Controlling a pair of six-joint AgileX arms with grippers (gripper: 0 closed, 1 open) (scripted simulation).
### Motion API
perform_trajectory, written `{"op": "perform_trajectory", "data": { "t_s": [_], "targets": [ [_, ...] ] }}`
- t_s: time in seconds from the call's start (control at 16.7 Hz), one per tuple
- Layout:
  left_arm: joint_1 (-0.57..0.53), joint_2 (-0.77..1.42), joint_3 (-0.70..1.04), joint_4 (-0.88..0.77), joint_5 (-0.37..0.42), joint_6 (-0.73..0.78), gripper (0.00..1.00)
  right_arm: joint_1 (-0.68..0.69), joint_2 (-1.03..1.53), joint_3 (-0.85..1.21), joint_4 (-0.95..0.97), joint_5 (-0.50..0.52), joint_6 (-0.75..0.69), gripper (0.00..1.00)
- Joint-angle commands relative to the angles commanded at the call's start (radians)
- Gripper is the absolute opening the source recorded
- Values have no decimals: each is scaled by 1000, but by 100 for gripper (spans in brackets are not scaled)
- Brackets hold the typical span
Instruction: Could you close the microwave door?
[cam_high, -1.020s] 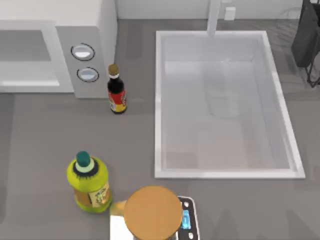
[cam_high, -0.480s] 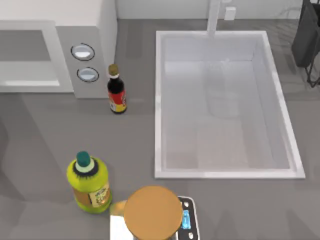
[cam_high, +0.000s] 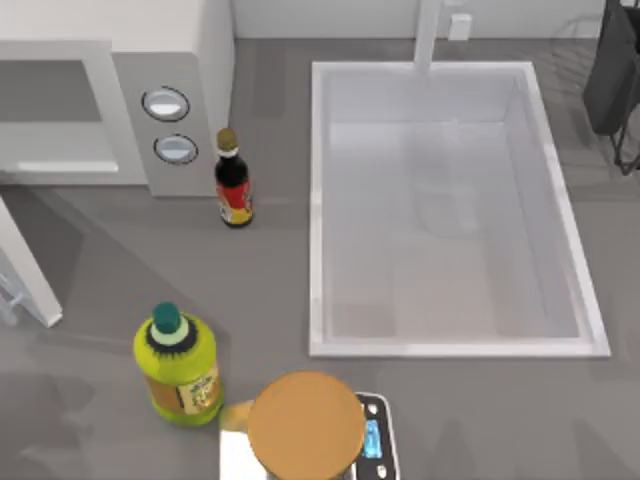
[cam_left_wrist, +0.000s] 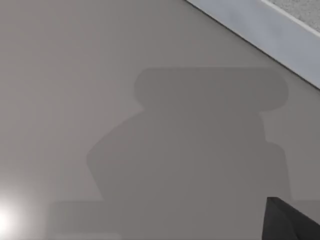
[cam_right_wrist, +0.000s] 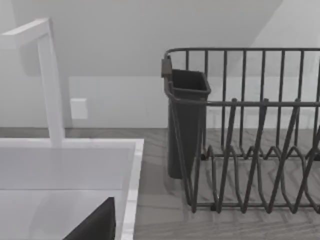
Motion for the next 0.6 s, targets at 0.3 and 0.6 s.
{"op": "perform_trajectory", "data": {
  "t_s": [0.3,0.6],
  "targets": [
    [-57,-57,-56,23,-39,-57,0,0,0,0,0,0,0,100],
    [-125,-83,-73,24,-88,-117,0,0,0,0,0,0,0,100]
  ]
}}
